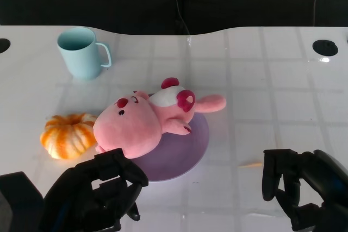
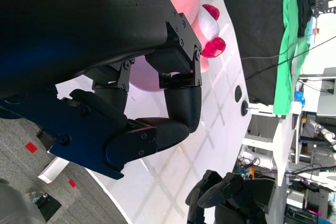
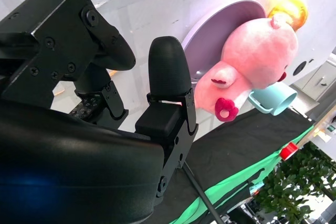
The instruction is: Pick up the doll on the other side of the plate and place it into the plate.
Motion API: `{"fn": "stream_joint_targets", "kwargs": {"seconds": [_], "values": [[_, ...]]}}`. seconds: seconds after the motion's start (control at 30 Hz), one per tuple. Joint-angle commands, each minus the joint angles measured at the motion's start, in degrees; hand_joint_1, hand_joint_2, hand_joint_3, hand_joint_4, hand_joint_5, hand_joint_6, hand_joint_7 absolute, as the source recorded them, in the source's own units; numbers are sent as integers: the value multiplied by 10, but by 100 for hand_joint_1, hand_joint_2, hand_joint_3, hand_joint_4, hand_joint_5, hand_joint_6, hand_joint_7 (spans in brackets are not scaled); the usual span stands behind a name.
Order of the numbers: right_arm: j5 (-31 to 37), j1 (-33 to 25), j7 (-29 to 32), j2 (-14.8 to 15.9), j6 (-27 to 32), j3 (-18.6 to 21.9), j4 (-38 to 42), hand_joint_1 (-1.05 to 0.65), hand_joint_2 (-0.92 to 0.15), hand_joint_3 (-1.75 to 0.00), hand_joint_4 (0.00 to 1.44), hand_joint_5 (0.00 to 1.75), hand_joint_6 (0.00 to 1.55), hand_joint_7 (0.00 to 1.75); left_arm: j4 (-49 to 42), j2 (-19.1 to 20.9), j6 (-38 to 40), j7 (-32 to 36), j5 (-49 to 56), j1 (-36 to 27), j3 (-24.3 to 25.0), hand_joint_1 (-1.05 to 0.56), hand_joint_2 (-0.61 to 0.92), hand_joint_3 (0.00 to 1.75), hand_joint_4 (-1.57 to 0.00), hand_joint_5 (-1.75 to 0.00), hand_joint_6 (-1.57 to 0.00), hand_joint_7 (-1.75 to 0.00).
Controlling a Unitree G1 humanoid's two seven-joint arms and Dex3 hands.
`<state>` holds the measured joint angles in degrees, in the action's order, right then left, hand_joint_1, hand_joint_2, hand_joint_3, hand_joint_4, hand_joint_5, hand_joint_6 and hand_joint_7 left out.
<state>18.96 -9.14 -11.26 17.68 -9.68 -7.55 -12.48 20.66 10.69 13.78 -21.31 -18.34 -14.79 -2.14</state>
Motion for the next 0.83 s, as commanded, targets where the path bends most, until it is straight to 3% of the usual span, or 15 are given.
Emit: {"fn": "stream_joint_targets", "kwargs": {"seconds": [0.03,0.83], "values": [[3,4,4,4,4,3,1,8,-27,-146,92,175,75,168,0,6,-5,-1,2,-4,8,-41,75,75,-60,-175,-68,-133],[8,6,1,11,-15,4,7,13,-27,-144,93,175,77,162,-13,5,-24,-2,12,-1,2,-39,75,76,-61,-175,-67,-136]]}}
